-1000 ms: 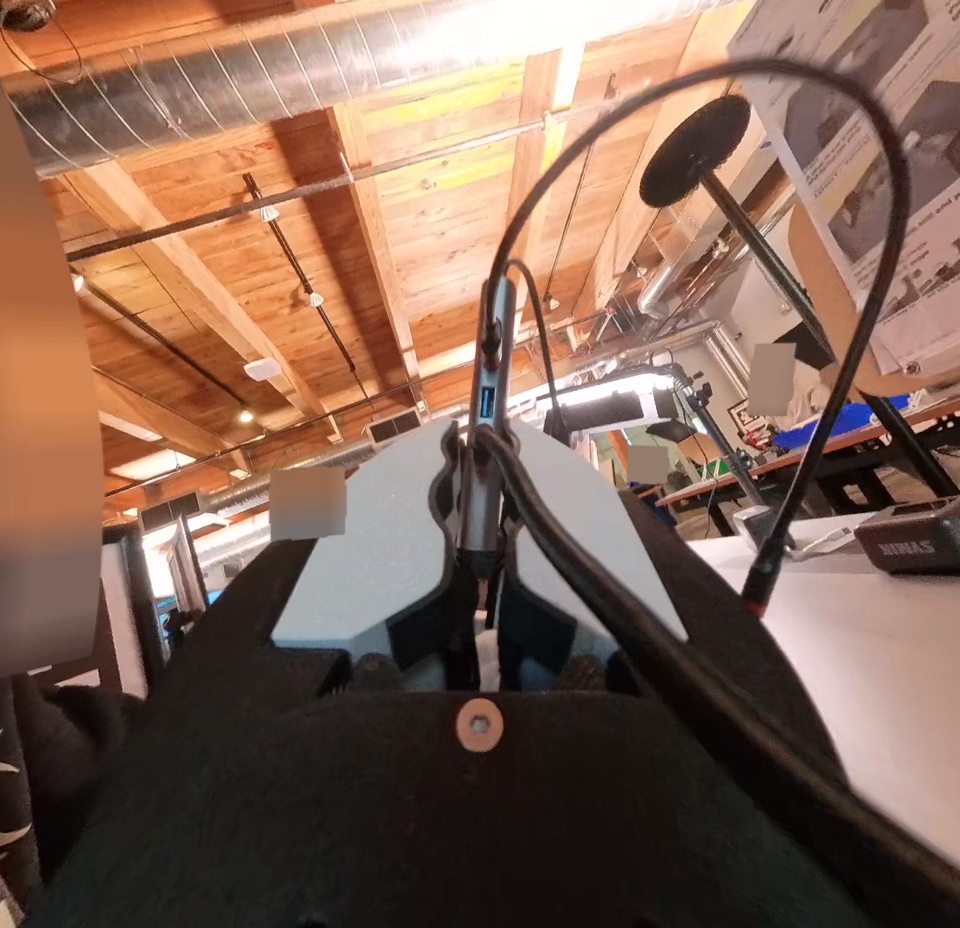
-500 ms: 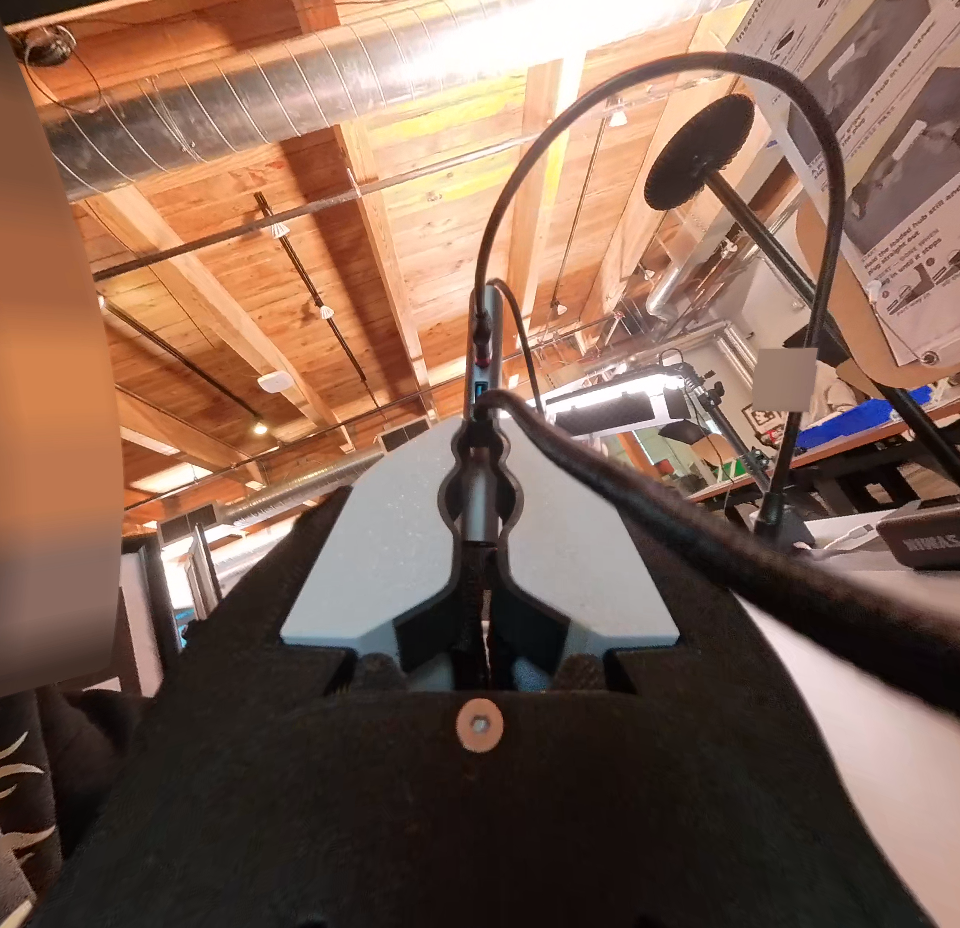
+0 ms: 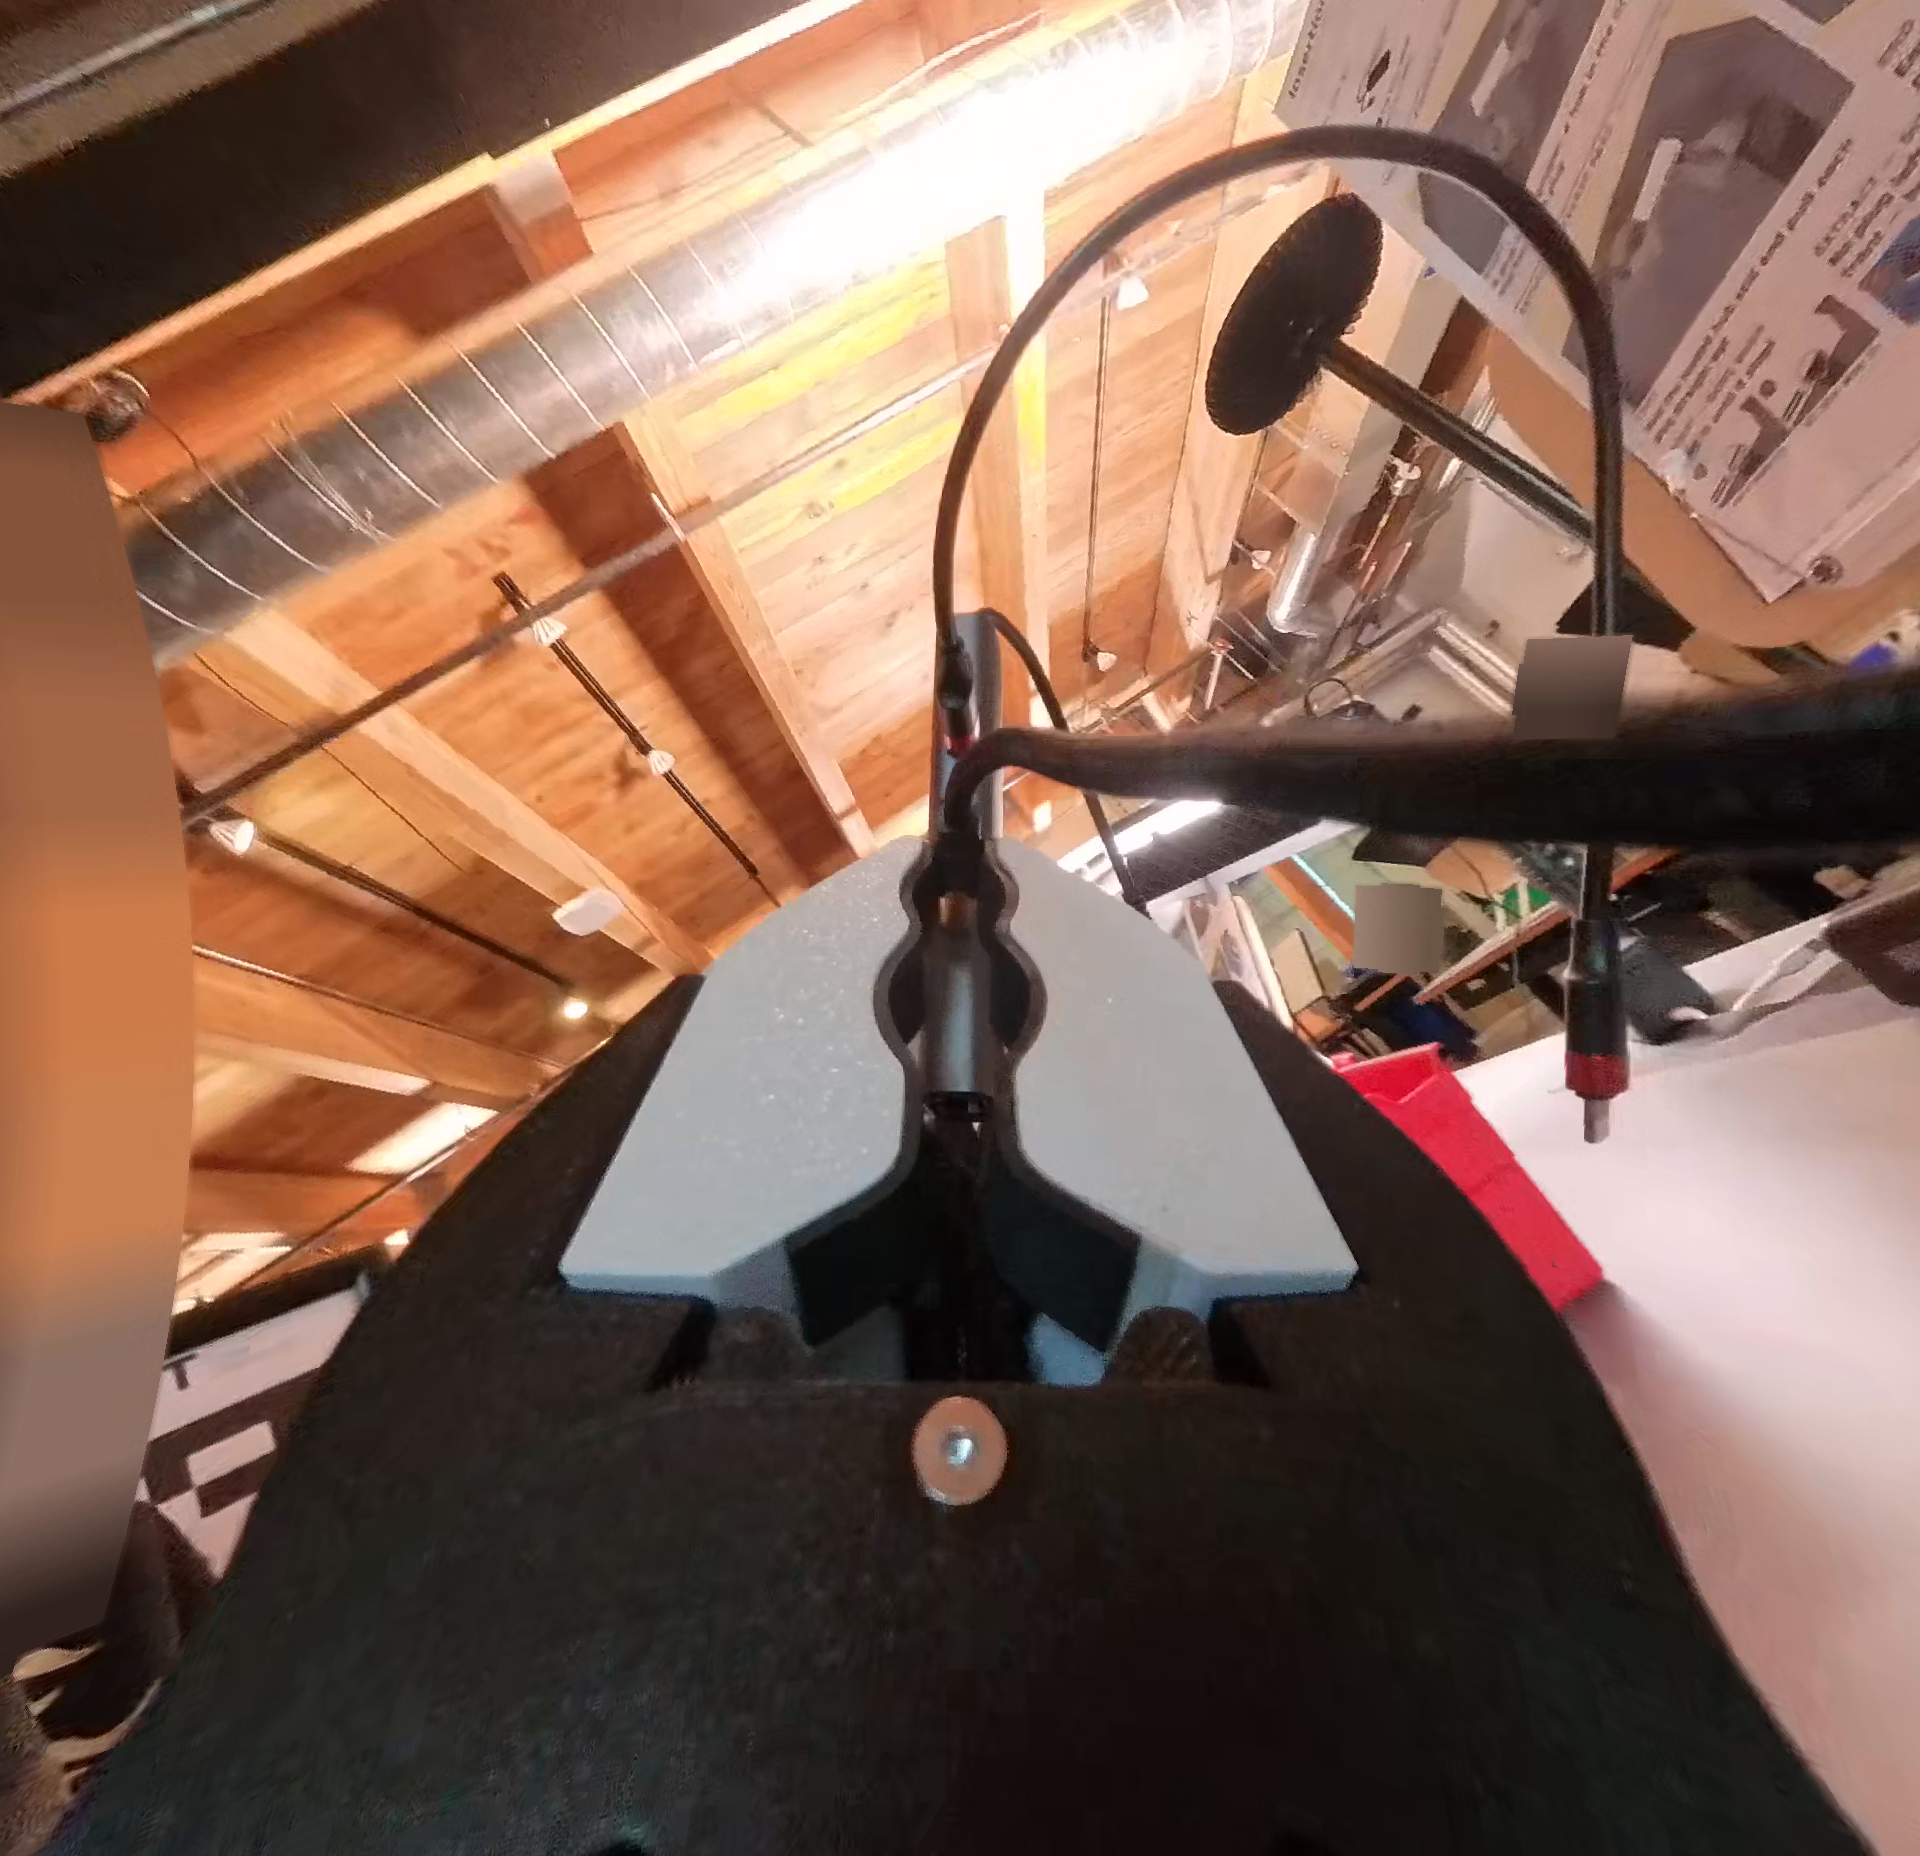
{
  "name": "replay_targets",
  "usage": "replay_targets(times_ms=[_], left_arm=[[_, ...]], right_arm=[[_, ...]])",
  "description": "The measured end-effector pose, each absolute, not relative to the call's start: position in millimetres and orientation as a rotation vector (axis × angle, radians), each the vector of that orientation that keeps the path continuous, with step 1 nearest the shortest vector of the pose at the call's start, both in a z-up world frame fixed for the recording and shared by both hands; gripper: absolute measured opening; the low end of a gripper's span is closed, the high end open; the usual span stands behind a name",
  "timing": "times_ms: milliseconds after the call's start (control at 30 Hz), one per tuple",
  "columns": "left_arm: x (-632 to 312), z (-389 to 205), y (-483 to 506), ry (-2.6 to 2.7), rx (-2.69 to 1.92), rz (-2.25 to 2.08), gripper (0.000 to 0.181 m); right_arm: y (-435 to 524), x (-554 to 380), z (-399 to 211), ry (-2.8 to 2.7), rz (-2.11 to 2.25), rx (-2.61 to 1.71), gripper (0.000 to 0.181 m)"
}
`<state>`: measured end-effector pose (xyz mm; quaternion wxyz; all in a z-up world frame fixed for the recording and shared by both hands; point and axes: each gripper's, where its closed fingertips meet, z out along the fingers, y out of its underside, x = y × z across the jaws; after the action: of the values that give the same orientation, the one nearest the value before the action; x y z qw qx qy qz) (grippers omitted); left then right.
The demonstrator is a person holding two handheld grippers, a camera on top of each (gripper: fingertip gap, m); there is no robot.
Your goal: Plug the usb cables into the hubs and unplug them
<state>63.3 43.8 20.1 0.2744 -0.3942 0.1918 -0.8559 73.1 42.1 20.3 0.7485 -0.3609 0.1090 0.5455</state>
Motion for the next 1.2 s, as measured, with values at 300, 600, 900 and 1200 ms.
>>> replay_targets(times_ms=[300,600,900,1200], left_arm=[[22,53,71,0.197,-0.871,-2.412,0.016],[43,27,68,0.478,-0.997,-2.138,0.016],[55,11,71,0.386,-1.098,-2.347,0.017],[55,14,65,0.447,-1.065,-2.341,0.016]], right_arm=[[23,125,41,0.495,1.203,-0.398,0.006],[24,81,74,0.011,0.645,-0.837,0.006],[-21,165,94,0.062,0.308,-1.026,0.007],[-85,274,67,0.586,0.665,-0.408,0.006]])
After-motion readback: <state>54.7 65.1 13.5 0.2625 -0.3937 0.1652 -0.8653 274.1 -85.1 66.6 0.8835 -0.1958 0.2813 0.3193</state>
